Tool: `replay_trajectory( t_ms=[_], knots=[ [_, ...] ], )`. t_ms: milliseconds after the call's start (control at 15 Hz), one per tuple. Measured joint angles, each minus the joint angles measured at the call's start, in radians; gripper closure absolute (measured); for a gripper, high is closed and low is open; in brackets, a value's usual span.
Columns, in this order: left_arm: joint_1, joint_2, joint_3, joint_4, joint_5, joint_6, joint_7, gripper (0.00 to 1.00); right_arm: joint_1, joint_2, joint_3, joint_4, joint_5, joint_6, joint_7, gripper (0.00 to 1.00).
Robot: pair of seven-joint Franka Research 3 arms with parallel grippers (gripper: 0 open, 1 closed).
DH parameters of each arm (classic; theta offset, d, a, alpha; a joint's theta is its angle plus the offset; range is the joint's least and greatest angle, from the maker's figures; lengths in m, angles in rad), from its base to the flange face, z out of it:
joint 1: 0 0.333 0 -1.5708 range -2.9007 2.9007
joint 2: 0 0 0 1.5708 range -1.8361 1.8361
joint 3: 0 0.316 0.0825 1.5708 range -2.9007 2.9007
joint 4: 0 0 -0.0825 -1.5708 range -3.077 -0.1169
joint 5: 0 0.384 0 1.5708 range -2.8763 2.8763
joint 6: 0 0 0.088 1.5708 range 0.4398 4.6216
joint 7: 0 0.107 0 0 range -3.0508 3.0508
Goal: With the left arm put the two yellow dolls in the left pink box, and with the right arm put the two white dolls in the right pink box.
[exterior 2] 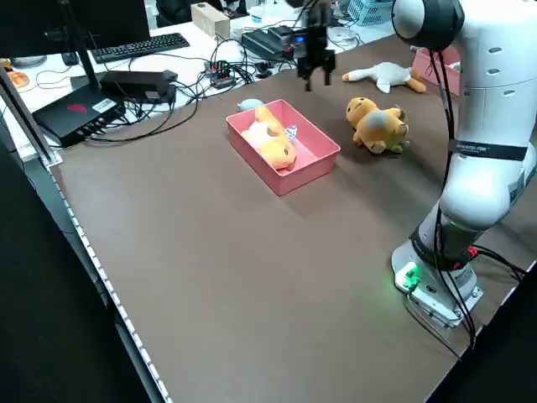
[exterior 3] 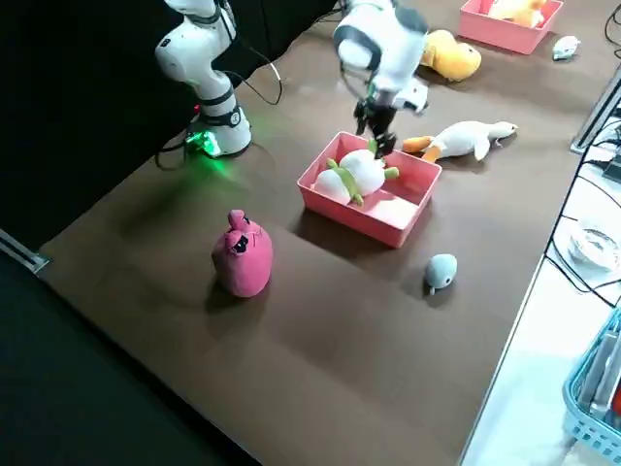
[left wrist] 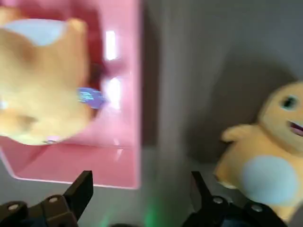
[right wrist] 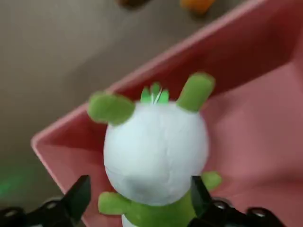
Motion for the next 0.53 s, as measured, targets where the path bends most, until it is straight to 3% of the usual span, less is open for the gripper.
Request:
replay_trajectory(
  t_ms=[200,333,400,467,533],
  knots=[
    [-0.029,0.009,-0.116,-0.014,0.000,-0.003,-0.066,0.09,0.109,-0.007,0.003,0.109,0.000,-0.044,0.136,0.00],
    [-0.079,0.036,-0.145,-0.021,0.000,0.019,-0.069,0.09,0.188,0.014,0.007,0.169,0.000,-0.038,0.241,0.00],
    [-0.117,0.053,-0.146,-0.022,0.000,0.055,-0.069,0.09,0.213,0.040,0.008,0.211,-0.001,-0.034,0.273,0.00],
    [-0.188,0.086,-0.146,-0.022,0.000,0.142,-0.074,0.09,0.230,0.122,0.008,0.318,-0.001,-0.030,0.295,0.00],
    [-0.214,0.103,-0.146,-0.022,0.000,0.182,-0.080,0.09,0.229,0.172,0.005,0.371,-0.001,-0.026,0.296,0.00]
  ],
)
